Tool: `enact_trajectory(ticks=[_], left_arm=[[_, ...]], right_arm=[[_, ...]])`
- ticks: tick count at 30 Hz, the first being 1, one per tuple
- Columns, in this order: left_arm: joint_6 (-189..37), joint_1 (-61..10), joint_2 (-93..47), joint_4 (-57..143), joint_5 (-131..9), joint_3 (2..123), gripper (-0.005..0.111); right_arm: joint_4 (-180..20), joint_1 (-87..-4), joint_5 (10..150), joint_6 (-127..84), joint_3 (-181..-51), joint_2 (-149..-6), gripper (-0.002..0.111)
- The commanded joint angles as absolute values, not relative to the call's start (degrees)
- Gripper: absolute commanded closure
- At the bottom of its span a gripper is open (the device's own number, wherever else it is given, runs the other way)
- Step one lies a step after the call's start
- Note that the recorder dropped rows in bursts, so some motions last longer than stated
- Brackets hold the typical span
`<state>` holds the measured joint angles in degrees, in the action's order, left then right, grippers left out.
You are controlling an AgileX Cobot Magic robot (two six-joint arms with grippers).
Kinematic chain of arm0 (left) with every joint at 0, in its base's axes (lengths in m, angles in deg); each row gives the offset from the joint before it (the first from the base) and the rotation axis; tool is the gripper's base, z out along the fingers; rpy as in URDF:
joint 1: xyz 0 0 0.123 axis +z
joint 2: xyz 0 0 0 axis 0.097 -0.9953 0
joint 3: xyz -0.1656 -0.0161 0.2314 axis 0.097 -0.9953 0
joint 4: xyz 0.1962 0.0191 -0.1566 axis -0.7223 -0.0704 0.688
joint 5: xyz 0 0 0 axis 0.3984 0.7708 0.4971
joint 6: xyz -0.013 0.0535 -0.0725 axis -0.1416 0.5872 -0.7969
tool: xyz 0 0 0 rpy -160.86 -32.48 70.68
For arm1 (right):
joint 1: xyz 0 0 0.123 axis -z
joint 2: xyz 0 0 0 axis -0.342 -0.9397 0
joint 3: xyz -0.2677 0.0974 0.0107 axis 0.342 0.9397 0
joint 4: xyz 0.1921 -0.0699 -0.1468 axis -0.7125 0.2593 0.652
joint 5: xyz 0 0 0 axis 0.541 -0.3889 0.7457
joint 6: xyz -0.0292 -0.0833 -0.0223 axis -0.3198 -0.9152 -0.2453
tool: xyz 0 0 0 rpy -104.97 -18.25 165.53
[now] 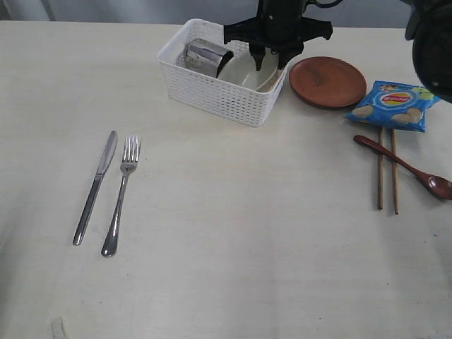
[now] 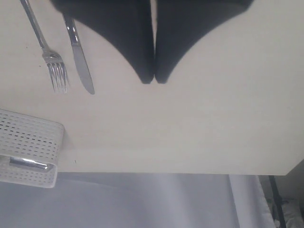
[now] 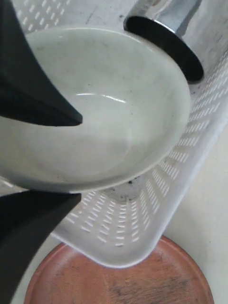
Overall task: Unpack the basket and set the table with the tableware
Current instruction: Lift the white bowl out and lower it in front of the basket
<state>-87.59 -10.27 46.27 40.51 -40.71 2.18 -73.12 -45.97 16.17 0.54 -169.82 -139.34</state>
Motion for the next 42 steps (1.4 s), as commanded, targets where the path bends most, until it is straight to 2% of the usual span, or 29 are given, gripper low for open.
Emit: enact_trajectory(ticks=[1,4,6,21,30,35,42], left_arm=[[-87.37,-10.1,46.51,40.06,-41.21,1.96,0.107],[-87.37,-10.1,46.51,40.06,-41.21,1.96,0.107],[-87.37,-10.1,46.51,40.06,-41.21,1.96,0.107],[-87.37,-10.1,46.51,40.06,-41.21,1.96,0.107],[-87.37,-10.1,46.51,40.06,-41.21,1.96,0.107],[-87.37,-10.1,46.51,40.06,-41.21,1.96,0.107],[-87.37,-10.1,46.51,40.06,-41.21,1.96,0.107]], right_arm=[[-73.16,-45.66,18.6,0.94,-170.02,-139.16,0.086],[-71.63,-46.12,18.83,0.79,-170.02,-138.51,0.104],[-69.4,-46.42,18.73,0.79,-170.02,-137.98,0.109],[-64.36,-46.94,15.17,-0.66,-170.02,-128.05,0.109],[-68.07,-46.21,10.28,-10.17,-167.64,-119.89,0.109],[-76.73,-42.56,10.28,-14.86,-158.23,-113.83,0.109],[-89.0,-40.71,19.41,-25.99,-137.01,-103.3,0.109]])
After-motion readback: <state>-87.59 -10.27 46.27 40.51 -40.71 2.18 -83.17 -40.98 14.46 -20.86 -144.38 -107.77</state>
